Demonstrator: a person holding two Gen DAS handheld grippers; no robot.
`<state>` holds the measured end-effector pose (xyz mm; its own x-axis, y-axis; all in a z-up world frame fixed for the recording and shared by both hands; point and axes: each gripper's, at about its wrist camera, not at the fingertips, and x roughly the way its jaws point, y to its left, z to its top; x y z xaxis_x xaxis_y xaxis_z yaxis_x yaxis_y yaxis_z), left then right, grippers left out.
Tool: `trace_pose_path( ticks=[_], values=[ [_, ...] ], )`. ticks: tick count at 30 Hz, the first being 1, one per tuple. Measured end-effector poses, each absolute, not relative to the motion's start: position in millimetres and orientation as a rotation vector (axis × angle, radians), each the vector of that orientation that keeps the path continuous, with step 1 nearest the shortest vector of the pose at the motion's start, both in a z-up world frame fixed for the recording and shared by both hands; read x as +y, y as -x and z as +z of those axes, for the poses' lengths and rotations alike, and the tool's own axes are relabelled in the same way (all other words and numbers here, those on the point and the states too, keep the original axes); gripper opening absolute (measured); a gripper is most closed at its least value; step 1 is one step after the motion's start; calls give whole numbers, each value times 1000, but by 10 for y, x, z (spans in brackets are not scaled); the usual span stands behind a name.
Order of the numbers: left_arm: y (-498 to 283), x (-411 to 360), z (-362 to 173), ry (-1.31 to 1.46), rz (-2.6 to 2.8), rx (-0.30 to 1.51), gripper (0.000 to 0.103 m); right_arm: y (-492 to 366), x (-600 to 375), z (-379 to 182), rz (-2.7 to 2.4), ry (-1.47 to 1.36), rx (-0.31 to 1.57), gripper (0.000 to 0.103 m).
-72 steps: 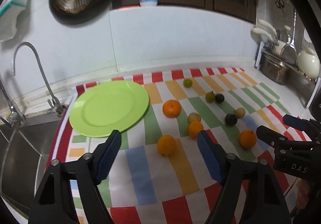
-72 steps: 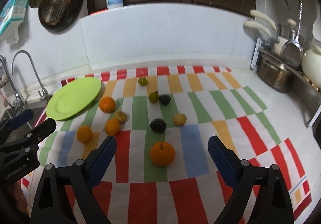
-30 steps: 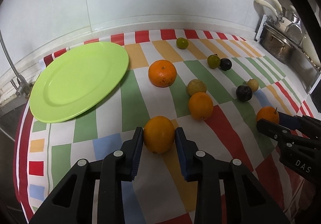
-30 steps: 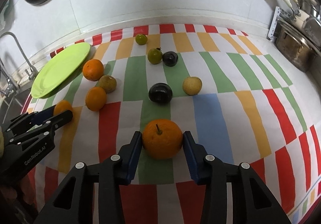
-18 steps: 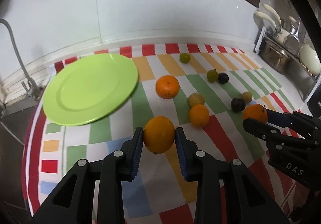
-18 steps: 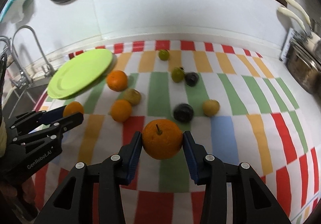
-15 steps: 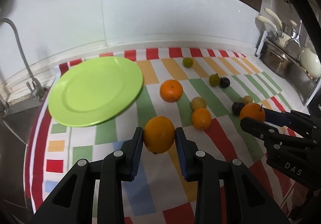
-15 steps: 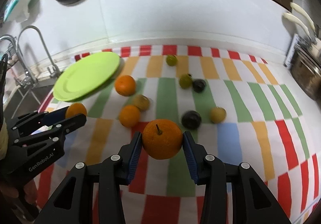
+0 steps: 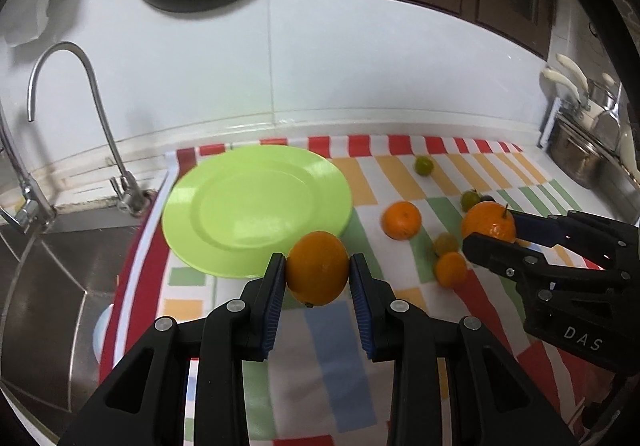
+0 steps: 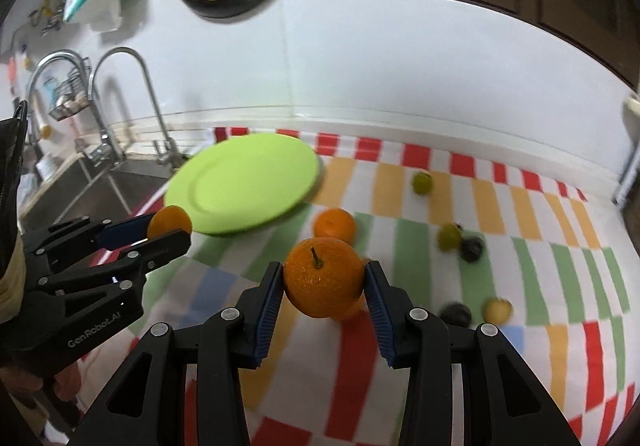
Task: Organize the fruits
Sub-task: 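Carry the orange in the left gripper to the green plate while the right gripper carries the mandarin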
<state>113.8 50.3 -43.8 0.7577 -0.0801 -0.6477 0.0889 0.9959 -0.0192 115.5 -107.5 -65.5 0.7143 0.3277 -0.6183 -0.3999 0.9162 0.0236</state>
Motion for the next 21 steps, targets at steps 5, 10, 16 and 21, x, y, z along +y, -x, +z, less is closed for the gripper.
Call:
trace_pose_path(
  ticks=[5, 10, 16, 21],
  values=[
    [-1252, 643, -429, -7, -74, 697, 32, -1307, -888, -610, 476, 126, 647, 42],
    [-1392, 804, -454, -4, -49, 694, 32, -1512, -700, -589, 525, 124, 646, 42],
    [-1541, 948, -522, -14, -30, 694, 32, -1739, -491, -624, 564, 132, 653, 42],
    [-1686, 1060, -620, -23, -18, 703, 32, -1944, -329, -712, 568, 108, 679, 42]
  ],
)
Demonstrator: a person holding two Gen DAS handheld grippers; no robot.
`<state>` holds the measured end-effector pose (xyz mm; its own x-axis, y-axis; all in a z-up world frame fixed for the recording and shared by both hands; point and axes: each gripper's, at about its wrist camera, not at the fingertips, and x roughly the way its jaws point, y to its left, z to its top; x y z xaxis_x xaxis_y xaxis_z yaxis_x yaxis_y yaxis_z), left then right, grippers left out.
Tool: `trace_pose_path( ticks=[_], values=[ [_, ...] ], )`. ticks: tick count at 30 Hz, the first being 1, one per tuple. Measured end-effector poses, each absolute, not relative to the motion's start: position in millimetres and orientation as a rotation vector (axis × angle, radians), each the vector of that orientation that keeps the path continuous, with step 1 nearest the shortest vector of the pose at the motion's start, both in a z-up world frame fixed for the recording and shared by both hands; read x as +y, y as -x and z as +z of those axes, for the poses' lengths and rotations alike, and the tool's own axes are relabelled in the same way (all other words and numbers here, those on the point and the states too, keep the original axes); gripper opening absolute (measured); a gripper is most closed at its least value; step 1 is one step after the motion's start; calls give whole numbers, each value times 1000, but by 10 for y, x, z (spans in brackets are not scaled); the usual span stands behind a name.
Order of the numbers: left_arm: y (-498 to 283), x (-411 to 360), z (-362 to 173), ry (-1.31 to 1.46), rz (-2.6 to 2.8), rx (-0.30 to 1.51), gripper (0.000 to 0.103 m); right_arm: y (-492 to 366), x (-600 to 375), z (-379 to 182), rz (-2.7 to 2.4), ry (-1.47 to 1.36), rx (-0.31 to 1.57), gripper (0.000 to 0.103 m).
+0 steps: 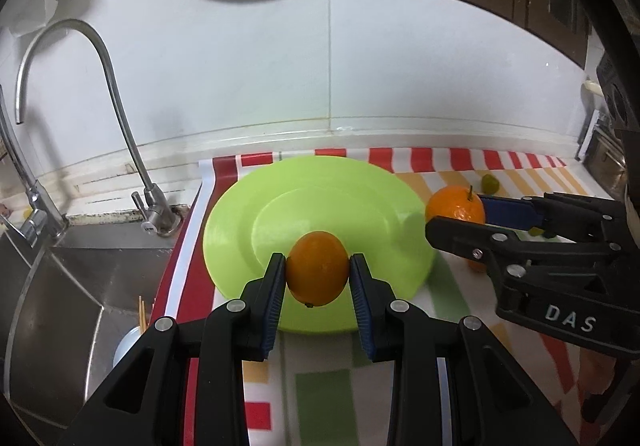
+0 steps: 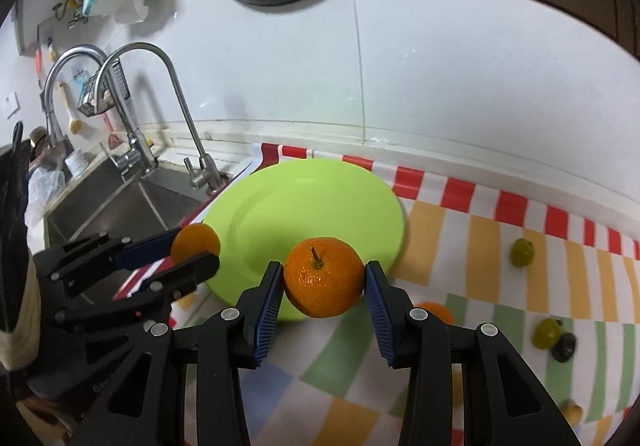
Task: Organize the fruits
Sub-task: 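Carry the orange in the left gripper to the green plate while the right gripper carries the mandarin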
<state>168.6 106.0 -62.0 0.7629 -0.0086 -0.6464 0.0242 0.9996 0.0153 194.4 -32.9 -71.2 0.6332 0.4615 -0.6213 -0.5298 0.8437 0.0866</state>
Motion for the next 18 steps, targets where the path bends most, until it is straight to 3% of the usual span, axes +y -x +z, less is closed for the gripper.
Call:
trace_pose_path(
  ticks=[18],
  values=[
    [-2119, 1348, -1040, -33, -12, 781, 32, -2468, 102, -1116, 534, 141, 779, 42]
  ],
)
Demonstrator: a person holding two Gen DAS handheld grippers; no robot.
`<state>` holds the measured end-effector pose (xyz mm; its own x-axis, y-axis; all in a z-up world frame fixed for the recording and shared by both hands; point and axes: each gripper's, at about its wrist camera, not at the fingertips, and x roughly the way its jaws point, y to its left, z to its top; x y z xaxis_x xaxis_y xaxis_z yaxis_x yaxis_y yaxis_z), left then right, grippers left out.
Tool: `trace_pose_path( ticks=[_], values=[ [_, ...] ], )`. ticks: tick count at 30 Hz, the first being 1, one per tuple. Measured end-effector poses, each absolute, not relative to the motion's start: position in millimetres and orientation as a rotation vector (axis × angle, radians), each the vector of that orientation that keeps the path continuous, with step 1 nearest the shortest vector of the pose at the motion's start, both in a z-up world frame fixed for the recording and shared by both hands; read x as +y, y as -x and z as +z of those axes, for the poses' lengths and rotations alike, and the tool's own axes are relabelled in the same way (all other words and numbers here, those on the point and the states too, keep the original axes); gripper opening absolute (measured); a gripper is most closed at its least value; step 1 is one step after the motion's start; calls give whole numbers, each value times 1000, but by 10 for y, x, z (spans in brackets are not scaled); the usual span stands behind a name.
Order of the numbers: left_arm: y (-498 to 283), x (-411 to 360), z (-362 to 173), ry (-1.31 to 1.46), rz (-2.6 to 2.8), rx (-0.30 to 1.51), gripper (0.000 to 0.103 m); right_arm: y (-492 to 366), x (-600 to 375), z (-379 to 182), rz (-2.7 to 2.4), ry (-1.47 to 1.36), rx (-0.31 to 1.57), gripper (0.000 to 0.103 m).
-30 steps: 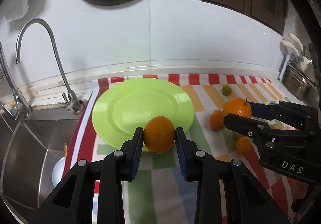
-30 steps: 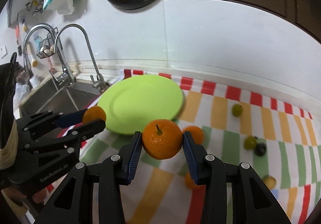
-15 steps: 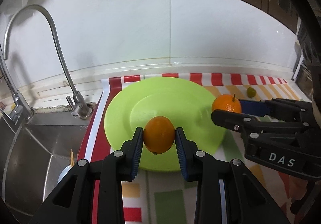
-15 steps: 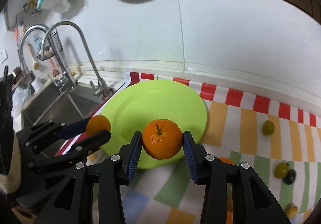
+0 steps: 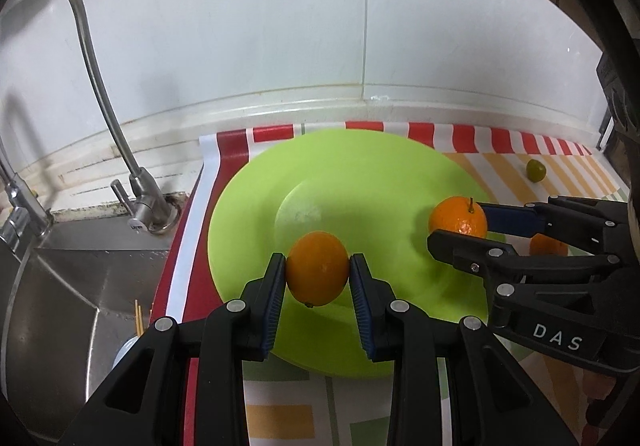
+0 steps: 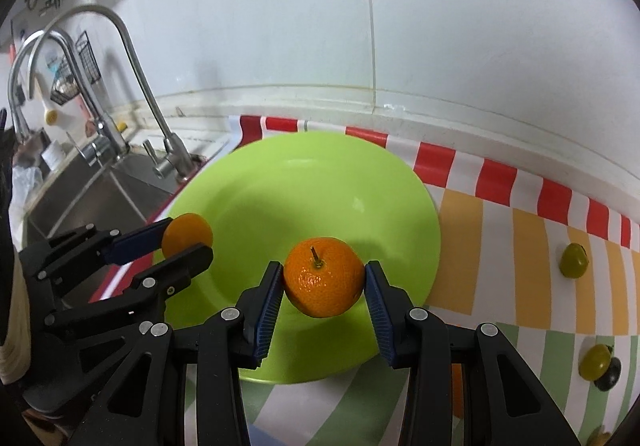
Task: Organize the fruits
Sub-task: 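Carry the orange in the left gripper to the green plate while the right gripper carries the mandarin, then open the left gripper over the plate while the right gripper releases the mandarin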
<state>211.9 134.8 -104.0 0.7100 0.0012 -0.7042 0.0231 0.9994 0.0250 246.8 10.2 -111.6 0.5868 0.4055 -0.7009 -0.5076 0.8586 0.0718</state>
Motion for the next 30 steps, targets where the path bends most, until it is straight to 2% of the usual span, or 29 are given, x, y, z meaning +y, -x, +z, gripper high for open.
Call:
trace_pose_path(
  ticks=[5, 9, 14, 22, 25, 30],
  values=[
    [-2164, 1376, -1119, -26, -12, 797, 32, -2522, 108, -1191, 526, 137, 806, 42],
    [-2158, 1396, -1071, -15, -7, 789, 46, -2511, 120, -1181, 537, 143, 809, 42],
    [-2062, 1408, -914, -20, 21, 756, 47, -2414, 46, -1071, 548, 117, 766, 43],
    [-1769, 1330, -541, -7, 30, 684, 58, -2132, -111, -763, 547, 126, 679, 44],
    [-1624, 1276, -424, 1, 19, 657, 59, -1974, -220, -664, 546, 121, 652, 51],
    [-1374, 1174, -244, 25, 12, 620, 64, -1765, -404, -492, 535, 109, 609, 52]
  ],
)
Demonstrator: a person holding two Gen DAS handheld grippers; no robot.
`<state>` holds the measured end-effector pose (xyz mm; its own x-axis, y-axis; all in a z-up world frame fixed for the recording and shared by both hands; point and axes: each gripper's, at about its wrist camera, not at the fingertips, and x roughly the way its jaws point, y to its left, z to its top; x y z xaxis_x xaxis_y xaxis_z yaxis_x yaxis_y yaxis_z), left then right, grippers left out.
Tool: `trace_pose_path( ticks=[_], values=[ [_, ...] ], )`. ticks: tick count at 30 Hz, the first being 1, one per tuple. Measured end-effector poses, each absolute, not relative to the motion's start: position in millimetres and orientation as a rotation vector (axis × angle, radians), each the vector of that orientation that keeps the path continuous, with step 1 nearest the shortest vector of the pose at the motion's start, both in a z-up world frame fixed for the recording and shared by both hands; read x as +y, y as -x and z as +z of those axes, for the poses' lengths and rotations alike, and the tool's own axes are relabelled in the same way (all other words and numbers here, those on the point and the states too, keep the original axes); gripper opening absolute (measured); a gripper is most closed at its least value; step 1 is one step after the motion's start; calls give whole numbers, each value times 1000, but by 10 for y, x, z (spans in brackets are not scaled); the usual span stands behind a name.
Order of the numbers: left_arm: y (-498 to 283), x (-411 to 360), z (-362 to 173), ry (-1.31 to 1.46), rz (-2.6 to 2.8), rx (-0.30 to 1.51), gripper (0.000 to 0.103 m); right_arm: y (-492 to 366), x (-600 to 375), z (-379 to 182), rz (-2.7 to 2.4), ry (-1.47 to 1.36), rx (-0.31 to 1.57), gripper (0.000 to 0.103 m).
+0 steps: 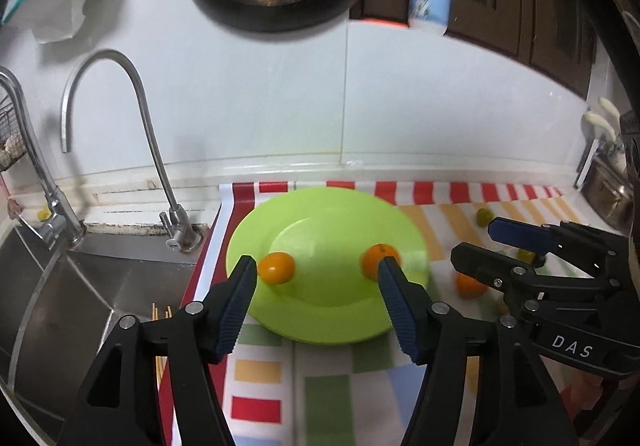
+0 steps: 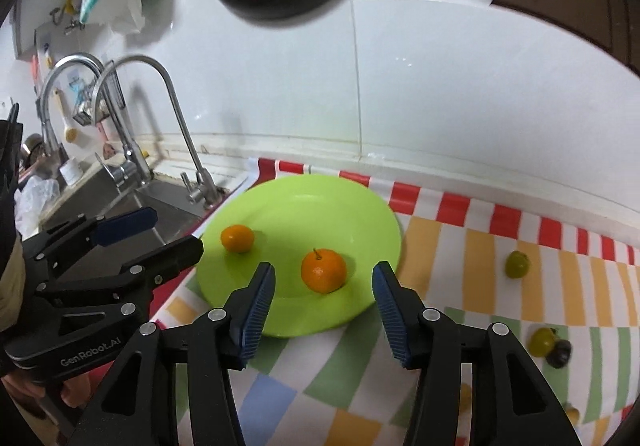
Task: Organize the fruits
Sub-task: 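Open the left gripper over the plate while the right gripper releases the mandarin, then lift both grippers away from the green plate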
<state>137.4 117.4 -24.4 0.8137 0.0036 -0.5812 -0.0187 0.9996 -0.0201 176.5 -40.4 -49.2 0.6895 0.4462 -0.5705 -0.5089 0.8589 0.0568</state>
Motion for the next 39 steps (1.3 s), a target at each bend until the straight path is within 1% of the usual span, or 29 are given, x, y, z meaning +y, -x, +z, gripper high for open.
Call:
trace_pose_path(
  ticks=[3, 4, 5, 14, 16, 19, 26, 39],
  values=[
    [-1261, 1110, -166, 43, 3, 602, 66, -1631, -535, -389, 525, 103, 580, 53],
    [-1227, 1083, -144, 42, 4, 597, 66, -1588, -581, -360, 519, 101, 571, 56],
    [-1193, 1052, -123, 38, 7, 592, 66, -1544, -632, -336, 511, 97, 562, 57],
    [-900, 660, -32, -22, -8, 556, 70, -1190, -1054, -255, 453, 76, 536, 57],
    [-820, 549, -17, -43, -11, 538, 76, -1134, -1163, -262, 437, 68, 541, 57],
    [-735, 424, 7, -55, -28, 519, 80, -1052, -1335, -262, 408, 53, 542, 57],
    [-598, 126, -9, -84, -87, 499, 80, -849, -1684, -258, 334, 47, 528, 57],
    [-560, -214, -203, -85, -170, 539, 79, -682, -2016, -361, 273, 61, 531, 57]
  ],
)
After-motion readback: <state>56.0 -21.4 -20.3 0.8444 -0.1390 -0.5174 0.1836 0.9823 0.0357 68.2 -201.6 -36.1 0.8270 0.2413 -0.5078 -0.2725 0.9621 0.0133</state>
